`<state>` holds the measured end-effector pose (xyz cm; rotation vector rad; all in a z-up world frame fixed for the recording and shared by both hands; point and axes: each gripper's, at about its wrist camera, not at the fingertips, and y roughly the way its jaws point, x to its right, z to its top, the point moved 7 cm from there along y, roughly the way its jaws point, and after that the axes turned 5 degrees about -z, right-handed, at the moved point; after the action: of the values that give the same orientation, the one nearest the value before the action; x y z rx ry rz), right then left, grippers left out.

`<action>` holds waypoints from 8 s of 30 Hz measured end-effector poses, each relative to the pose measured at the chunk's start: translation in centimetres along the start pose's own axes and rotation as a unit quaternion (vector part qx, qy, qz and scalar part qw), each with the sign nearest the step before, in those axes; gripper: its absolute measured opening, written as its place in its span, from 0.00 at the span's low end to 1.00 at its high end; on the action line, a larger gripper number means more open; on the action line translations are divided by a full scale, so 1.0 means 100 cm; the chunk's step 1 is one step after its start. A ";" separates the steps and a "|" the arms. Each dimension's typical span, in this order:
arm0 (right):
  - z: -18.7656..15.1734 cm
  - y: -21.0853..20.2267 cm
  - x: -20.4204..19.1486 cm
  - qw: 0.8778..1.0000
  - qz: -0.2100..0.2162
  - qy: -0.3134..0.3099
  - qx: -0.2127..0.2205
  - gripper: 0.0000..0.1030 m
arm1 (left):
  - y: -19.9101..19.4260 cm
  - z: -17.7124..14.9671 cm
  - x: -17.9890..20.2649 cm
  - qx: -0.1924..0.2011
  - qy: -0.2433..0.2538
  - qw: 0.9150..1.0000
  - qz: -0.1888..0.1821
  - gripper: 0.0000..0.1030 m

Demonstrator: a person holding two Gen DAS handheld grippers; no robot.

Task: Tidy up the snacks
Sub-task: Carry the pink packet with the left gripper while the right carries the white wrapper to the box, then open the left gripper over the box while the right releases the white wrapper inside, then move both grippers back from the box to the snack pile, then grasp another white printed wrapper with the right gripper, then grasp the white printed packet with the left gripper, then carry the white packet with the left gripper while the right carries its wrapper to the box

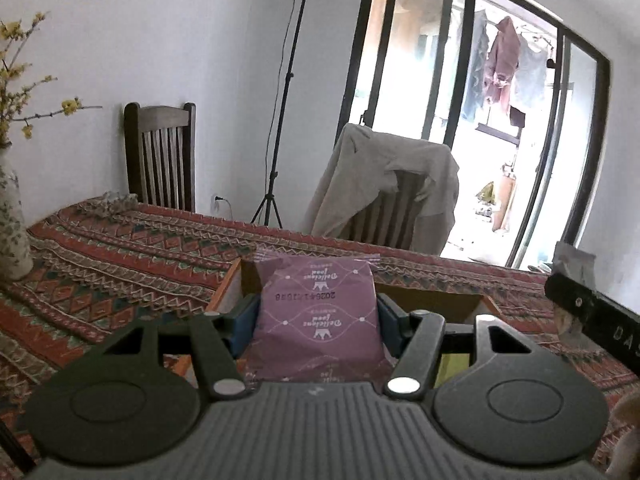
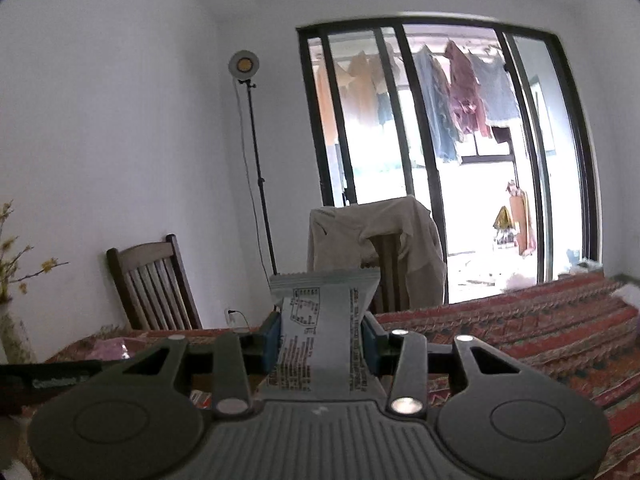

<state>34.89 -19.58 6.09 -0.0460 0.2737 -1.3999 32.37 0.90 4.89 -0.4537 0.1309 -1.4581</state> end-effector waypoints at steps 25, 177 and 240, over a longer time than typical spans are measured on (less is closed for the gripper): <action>-0.057 0.031 -0.001 0.996 0.018 -0.029 -0.076 0.80 | 0.031 -0.035 -0.016 0.003 0.014 1.000 -0.028 0.79; -0.131 -0.068 -0.092 0.971 0.129 -0.119 -0.163 0.39 | -0.086 -0.132 -0.113 -0.095 -0.106 0.990 -0.018 1.00; -0.103 -0.100 0.015 0.993 0.056 -0.026 -0.102 0.40 | -0.108 -0.103 -0.022 -0.050 0.062 0.996 0.047 0.46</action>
<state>23.21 -21.44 -2.17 -0.2322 0.3686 -1.2543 18.40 0.34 -0.82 -0.4328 0.3224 -1.3915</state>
